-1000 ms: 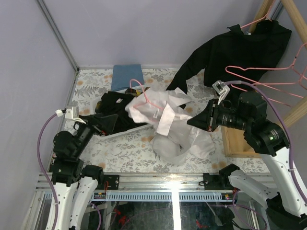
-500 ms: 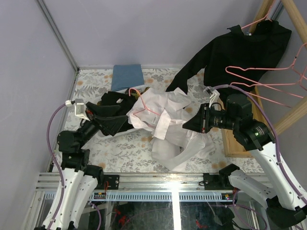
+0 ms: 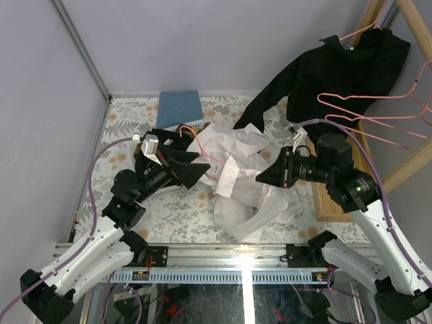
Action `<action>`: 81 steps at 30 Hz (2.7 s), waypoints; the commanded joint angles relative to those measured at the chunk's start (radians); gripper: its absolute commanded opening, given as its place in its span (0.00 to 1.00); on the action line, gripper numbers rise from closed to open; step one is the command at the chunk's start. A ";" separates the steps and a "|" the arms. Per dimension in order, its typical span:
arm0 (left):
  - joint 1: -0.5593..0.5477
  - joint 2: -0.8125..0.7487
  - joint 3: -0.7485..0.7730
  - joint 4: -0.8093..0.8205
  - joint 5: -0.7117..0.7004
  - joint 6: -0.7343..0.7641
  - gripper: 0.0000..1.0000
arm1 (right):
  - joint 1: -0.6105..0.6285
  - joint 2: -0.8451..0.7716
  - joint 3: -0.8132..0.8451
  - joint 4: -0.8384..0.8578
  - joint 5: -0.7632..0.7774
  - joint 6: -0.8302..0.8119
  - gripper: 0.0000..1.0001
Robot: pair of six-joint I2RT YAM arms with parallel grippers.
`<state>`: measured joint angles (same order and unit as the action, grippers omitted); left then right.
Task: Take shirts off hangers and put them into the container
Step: Remove the shirt from the hanger.
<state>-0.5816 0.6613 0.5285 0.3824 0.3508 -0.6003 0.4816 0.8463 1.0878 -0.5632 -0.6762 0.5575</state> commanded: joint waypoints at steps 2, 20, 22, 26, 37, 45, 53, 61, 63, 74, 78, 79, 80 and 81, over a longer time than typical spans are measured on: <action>-0.042 0.042 -0.010 0.134 -0.265 0.069 0.81 | 0.007 -0.019 -0.005 0.052 -0.059 0.015 0.00; -0.090 0.191 0.126 0.030 -0.101 0.121 0.00 | 0.007 0.027 0.097 -0.116 0.119 -0.262 0.66; -0.105 0.180 0.138 -0.021 -0.123 0.149 0.00 | 0.008 0.052 0.144 -0.146 0.169 -0.323 0.79; -0.128 0.176 0.170 -0.090 -0.141 0.187 0.00 | 0.008 0.123 0.218 -0.187 0.160 -0.433 0.87; -0.234 0.258 0.278 -0.197 -0.234 0.245 0.00 | 0.248 0.251 0.239 -0.129 0.305 -0.548 0.88; -0.261 0.260 0.302 -0.241 -0.287 0.259 0.00 | 0.335 0.260 0.164 -0.052 0.454 -0.547 0.44; -0.262 0.221 0.308 -0.242 -0.268 0.270 0.00 | 0.348 0.241 0.096 0.042 0.296 -0.479 0.41; -0.262 0.187 0.308 -0.298 -0.278 0.252 0.29 | 0.378 0.275 0.152 0.005 0.540 -0.452 0.00; -0.262 0.097 0.289 -0.385 -0.285 0.218 0.71 | 0.379 0.169 0.149 0.027 0.808 -0.403 0.00; -0.261 -0.197 0.218 -0.574 -0.354 0.225 1.00 | 0.379 -0.062 0.346 0.021 0.770 -0.385 0.00; -0.261 -0.205 0.186 -0.674 -0.567 0.154 1.00 | 0.377 -0.100 0.480 -0.003 0.583 -0.392 0.00; -0.261 -0.205 0.175 -0.688 -0.595 0.136 1.00 | 0.378 -0.104 0.517 -0.017 0.563 -0.395 0.00; -0.261 -0.204 0.161 -0.694 -0.608 0.119 1.00 | 0.378 -0.107 0.549 -0.033 0.546 -0.401 0.00; -0.261 -0.202 0.145 -0.695 -0.612 0.106 1.00 | 0.379 -0.112 0.581 -0.046 0.527 -0.412 0.00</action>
<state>-0.8371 0.4557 0.7227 -0.2153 -0.1162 -0.4236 0.8612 0.7586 1.5406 -0.6384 -0.0029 0.1680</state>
